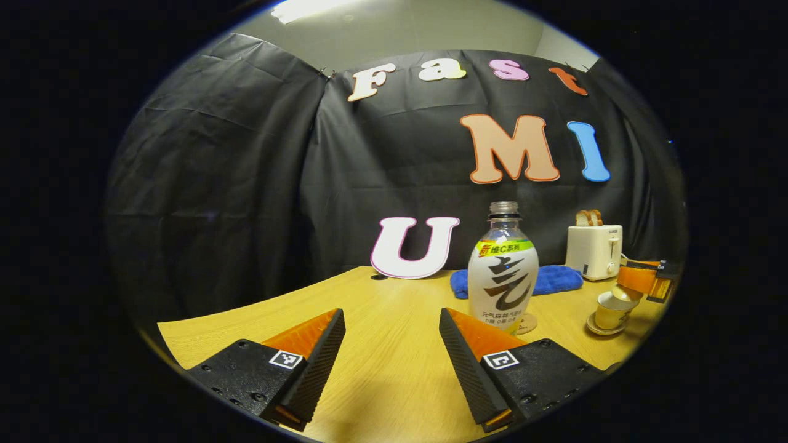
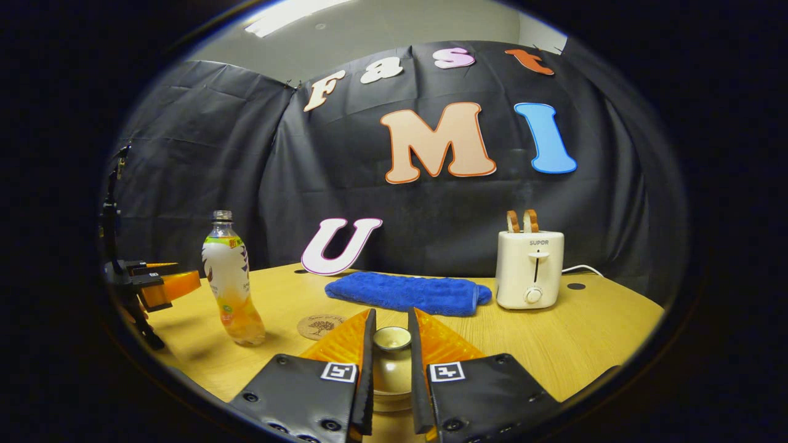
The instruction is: Open the teacup lid with one hand, grasp the water bottle and pour water into the teacup with the other hand; after pouring, place the water bottle on the coaster and then close the teacup lid.
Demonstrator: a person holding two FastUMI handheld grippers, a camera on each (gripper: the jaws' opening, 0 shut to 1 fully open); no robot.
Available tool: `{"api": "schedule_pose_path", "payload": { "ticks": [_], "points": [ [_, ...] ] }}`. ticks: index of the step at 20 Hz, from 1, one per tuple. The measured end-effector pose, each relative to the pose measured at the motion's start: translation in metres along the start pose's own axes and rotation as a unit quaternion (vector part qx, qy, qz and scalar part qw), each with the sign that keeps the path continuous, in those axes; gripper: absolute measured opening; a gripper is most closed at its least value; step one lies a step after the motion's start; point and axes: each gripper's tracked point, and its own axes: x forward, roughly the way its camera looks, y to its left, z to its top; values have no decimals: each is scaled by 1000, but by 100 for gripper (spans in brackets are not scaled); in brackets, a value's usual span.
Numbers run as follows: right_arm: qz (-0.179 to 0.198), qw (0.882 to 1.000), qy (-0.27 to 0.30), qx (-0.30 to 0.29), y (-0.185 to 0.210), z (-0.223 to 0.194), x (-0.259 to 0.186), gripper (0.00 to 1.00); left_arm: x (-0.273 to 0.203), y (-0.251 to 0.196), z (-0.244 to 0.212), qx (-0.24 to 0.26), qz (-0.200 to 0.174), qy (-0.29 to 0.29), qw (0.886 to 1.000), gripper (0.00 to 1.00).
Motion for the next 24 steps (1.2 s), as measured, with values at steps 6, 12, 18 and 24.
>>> {"api": "schedule_pose_path", "payload": {
  "ticks": [6,12,18,24],
  "points": [
    [-40,999,-6,-1,-24,3,-24,29,-5,-35,1,0,-94,-3,996,90],
    [-74,997,-8,-3,-51,5,-47,28,-10,-65,1,-1,-179,-4,984,90],
    [-101,995,-10,-4,-70,6,-62,27,-1,-84,-2,-4,-219,1,976,90],
    [-122,993,-11,-4,-86,8,-76,27,29,-99,-13,6,-215,35,976,90]
  ]
}}
